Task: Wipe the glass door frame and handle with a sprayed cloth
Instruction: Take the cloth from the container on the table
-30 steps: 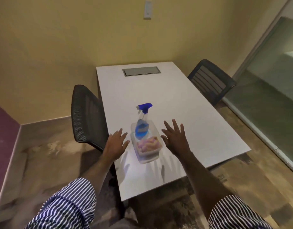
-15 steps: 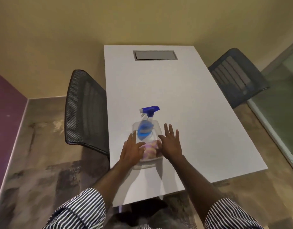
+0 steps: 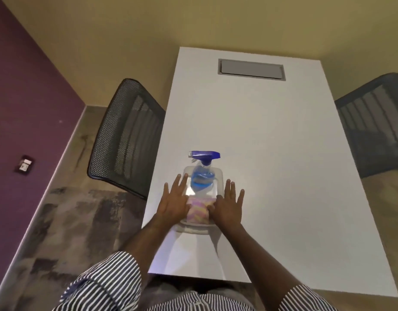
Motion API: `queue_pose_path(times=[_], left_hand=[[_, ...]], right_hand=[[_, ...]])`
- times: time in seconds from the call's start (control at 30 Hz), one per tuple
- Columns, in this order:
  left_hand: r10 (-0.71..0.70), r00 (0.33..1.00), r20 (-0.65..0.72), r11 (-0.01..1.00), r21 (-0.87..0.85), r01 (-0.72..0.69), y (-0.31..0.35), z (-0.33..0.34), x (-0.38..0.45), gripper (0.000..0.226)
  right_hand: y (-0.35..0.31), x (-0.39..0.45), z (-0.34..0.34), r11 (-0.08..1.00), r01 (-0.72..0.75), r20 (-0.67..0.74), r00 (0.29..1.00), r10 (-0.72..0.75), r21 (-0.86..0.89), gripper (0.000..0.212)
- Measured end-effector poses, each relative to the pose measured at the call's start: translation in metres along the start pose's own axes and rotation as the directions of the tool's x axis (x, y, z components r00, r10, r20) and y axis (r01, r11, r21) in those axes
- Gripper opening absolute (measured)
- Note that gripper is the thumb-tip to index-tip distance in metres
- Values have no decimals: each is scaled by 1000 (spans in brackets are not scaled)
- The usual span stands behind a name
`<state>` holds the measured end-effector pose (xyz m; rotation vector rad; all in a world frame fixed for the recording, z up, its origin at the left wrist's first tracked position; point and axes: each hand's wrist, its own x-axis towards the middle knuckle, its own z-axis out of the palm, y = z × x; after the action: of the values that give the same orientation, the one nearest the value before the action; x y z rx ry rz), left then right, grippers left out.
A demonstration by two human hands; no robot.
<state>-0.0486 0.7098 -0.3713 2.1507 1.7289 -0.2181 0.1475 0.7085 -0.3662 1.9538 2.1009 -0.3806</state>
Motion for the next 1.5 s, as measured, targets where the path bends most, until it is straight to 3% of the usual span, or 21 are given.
queue_pose_path(times=[0.17, 0.27, 0.43, 0.5, 0.57, 0.7, 0.83, 0.9, 1.0, 1.03, 1.1, 1.17, 1.23, 1.27, 1.37, 1.4, 1.5], left_hand=[[21, 1000, -4, 987, 157, -20, 4, 4, 1, 79], [20, 999, -26, 983, 182, -15, 9, -1, 2, 71], [45, 994, -104, 992, 125, -32, 5, -6, -3, 47], [16, 987, -162, 1000, 23, -12, 4, -12, -7, 63], [-97, 967, -234, 968, -248, 37, 4, -19, -14, 58], [-374, 897, -234, 754, -640, 148, -9, -30, -33, 19], [-497, 860, 118, 388, -856, 342, -29, -40, -39, 17], [-468, 824, 319, 190, -874, 446, -31, -56, -47, 27], [-249, 760, 600, 22, -781, 624, -41, -71, -64, 64], [-154, 764, 626, -14, -775, 632, -43, -77, -71, 69], [-21, 786, 618, -181, -775, 605, -34, -103, -87, 65], [-98, 836, 539, -387, -795, 467, -23, -129, -98, 96], [-113, 848, 518, -413, -801, 434, -21, -155, -104, 147], [-44, 852, 521, -409, -788, 461, -24, -161, -99, 151], [37, 877, 480, -499, -751, 432, -41, -181, -92, 112], [26, 886, 463, -485, -769, 416, -51, -180, -88, 103], [74, 949, 307, -439, -844, 307, -57, -193, -92, 100]], right_hand=[[2, 3, 4, 997, 55, -12, 998, -54, 56, 41], [-1, 0, 8, 991, 81, -145, 987, -64, 111, 22], [1, -14, 5, 958, 157, -322, 944, -74, 240, 25], [3, -19, 0, 930, 203, -352, 932, -88, 306, 24], [5, -28, -7, 880, 282, -386, 914, -126, 381, 24], [3, -50, -25, 791, 346, -424, 897, -123, 504, 14], [-3, -70, -48, 725, 411, -502, 859, -105, 552, 12], [-9, -78, -63, 689, 466, -565, 819, -100, 554, 9], [-21, -86, -90, 633, 547, -635, 765, -112, 548, 12], [-25, -89, -100, 624, 577, -658, 742, -130, 527, 15], [-33, -95, -119, 614, 654, -716, 670, -199, 442, 18], [-41, -103, -135, 596, 740, -768, 566, -299, 313, 18], [-48, -112, -146, 575, 797, -793, 467, -392, 185, 22], [-51, -117, -150, 564, 815, -798, 425, -428, 131, 24], [-58, -127, -151, 524, 852, -797, 320, -512, 5, 16], [-59, -130, -150, 512, 859, -793, 296, -532, -22, 11], [-59, -132, -148, 496, 864, -781, 253, -571, -82, 8]])
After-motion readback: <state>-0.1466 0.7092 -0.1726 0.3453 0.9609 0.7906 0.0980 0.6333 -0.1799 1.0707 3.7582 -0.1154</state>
